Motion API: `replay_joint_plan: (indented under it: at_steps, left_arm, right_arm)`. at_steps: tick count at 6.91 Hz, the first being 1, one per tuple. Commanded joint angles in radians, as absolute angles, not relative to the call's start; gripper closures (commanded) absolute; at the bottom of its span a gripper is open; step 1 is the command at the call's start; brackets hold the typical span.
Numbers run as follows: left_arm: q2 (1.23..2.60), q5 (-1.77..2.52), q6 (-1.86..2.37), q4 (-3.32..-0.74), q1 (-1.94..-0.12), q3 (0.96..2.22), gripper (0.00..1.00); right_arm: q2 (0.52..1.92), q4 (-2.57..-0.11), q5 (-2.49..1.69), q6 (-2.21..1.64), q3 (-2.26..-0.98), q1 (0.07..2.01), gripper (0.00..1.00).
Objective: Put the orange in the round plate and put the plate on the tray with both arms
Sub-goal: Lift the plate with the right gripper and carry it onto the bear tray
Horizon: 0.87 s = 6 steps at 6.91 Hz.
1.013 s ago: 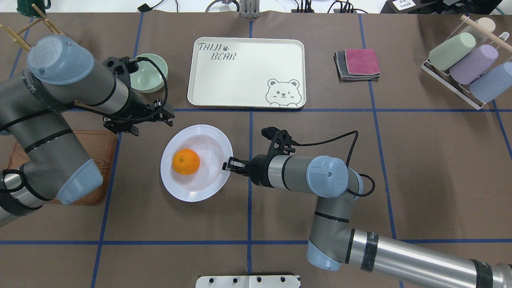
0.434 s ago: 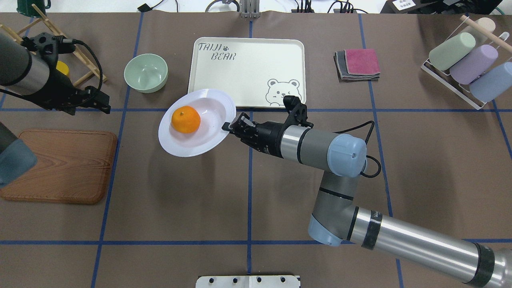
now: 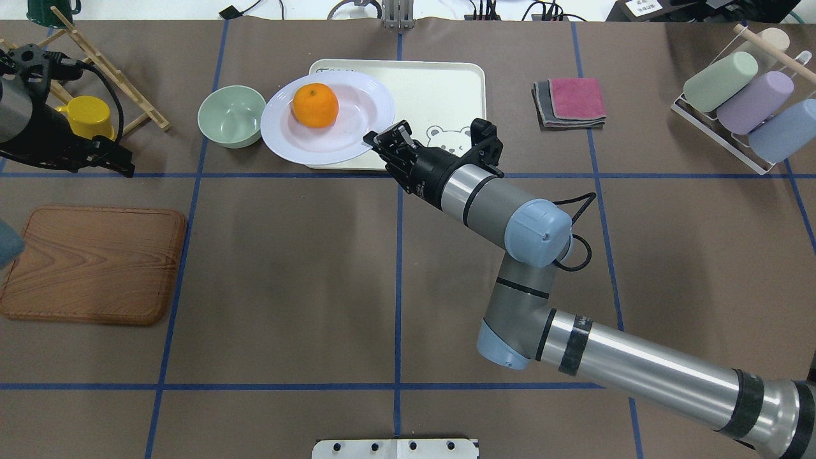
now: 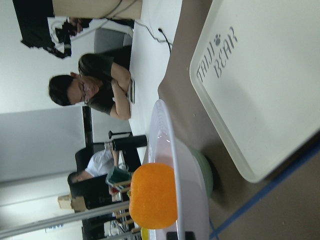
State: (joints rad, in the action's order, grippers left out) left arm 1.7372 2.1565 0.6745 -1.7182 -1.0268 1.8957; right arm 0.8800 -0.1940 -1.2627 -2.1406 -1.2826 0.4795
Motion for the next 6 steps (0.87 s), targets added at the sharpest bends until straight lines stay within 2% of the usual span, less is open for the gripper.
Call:
replay_joint_plan:
  at_steps: [1,3,4,6]
  left_arm:
    - [1.723,2.157,0.595,-1.721,-1.055,1.87,0.03]
    - [1.721,2.157,0.594,-1.723,-1.055,1.871,0.03]
    - [1.72,2.157,0.594,-1.723,-1.057,1.871,0.03]
    - [1.715,2.157,0.594,-1.723,-1.063,1.873,0.03]
  right_arm:
    - [0.844,-0.26,-1.126,-2.195,-1.166,0.495,1.0]
    - [0.815,-0.458,-1.117,-2.2,-1.166,0.509,1.0]
    - [0.816,-0.463,-1.123,-2.198,-1.16,0.509,0.76]
    - [0.807,-0.596,-1.132,-2.197,-1.155,0.509,0.01]
